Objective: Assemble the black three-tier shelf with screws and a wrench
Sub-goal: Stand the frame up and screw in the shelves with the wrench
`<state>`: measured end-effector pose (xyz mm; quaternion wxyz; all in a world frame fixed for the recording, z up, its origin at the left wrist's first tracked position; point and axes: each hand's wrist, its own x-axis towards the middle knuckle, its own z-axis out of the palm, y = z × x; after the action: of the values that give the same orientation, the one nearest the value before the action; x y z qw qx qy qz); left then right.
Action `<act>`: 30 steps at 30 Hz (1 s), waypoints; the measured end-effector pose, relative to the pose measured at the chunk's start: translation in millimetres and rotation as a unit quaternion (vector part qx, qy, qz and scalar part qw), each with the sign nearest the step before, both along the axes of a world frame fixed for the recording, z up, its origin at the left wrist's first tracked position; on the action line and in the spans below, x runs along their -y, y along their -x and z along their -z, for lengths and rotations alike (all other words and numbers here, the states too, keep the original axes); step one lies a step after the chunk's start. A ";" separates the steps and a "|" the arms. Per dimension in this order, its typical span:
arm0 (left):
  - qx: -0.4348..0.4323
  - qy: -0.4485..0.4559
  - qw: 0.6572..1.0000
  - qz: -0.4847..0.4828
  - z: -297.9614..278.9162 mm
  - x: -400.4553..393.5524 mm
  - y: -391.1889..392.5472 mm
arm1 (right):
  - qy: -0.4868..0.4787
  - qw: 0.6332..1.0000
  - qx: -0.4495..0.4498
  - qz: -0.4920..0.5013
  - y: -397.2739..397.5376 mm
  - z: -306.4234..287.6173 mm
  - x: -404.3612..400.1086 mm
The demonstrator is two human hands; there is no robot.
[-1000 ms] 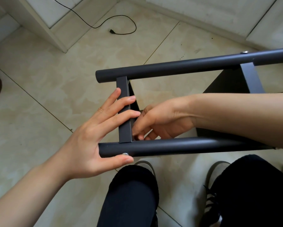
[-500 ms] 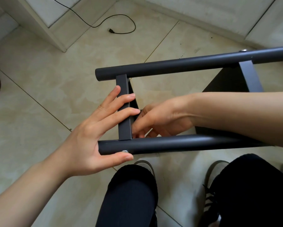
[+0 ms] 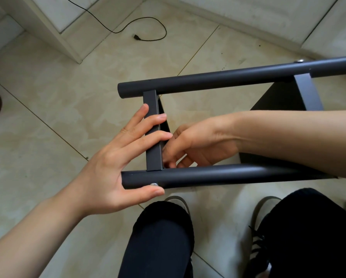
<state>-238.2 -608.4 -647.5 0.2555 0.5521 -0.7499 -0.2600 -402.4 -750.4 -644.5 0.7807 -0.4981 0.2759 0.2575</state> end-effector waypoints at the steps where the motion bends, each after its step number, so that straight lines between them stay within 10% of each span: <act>1: -0.001 0.000 1.000 -0.001 0.2 0.0 0.0 | 0.002 1.000 -0.003 -0.005 0.7 -0.1 0.7; 30: 0.001 0.003 1.000 0.000 0.5 -0.2 0.6 | 0.102 0.995 0.014 -0.016 -1.5 2.6 -5.7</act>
<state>-238.8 -608.2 -648.0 0.2566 0.5514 -0.7510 -0.2573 -401.0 -744.7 -647.0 0.7252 -0.5831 0.2824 0.2333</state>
